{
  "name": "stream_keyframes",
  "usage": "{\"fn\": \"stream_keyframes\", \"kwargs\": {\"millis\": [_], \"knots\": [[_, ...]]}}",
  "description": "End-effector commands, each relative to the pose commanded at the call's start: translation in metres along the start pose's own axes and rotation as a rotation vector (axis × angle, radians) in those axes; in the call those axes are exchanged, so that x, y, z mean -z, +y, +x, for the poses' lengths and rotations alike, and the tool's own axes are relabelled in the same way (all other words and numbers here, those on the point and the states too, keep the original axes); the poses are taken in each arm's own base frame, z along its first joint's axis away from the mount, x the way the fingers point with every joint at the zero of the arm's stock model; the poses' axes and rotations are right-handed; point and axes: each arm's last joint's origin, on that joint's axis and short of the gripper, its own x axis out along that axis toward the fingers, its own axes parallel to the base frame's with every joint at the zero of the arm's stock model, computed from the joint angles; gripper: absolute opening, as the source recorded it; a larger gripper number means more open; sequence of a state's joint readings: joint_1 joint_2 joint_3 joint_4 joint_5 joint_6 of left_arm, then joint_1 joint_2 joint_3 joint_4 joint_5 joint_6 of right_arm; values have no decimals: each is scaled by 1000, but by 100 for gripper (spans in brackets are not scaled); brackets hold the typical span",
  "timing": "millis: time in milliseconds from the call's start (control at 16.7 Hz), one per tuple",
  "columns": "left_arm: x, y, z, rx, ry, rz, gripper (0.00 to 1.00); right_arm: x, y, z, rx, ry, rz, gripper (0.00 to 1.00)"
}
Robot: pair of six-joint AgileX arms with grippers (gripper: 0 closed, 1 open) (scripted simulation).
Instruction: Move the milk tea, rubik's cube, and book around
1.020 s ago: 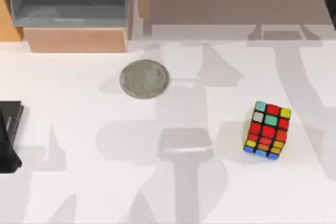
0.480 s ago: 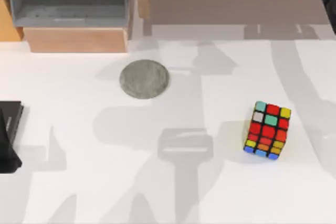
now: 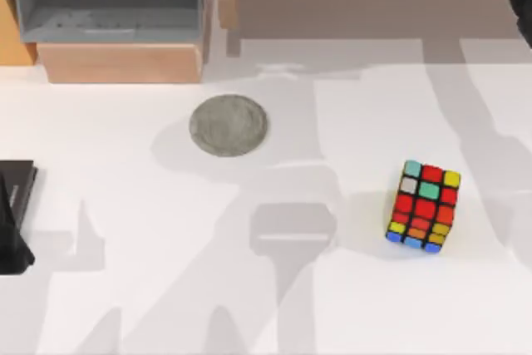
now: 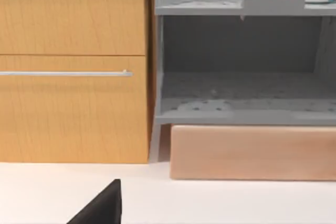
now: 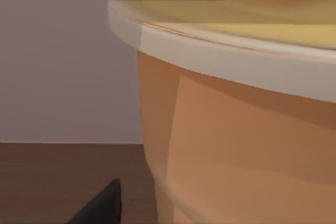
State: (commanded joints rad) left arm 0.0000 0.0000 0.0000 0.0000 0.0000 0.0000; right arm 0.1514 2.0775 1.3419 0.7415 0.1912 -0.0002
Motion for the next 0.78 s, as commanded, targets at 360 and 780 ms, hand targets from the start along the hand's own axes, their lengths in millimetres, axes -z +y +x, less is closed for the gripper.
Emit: {"fn": "stream_keyframes", "kwargs": {"millis": [360, 780], "knots": [[0, 0, 0, 0, 0, 0, 100, 0, 0, 0, 0, 0, 0, 77], [0, 0, 0, 0, 0, 0, 100, 0, 0, 0, 0, 0, 0, 25]]}}
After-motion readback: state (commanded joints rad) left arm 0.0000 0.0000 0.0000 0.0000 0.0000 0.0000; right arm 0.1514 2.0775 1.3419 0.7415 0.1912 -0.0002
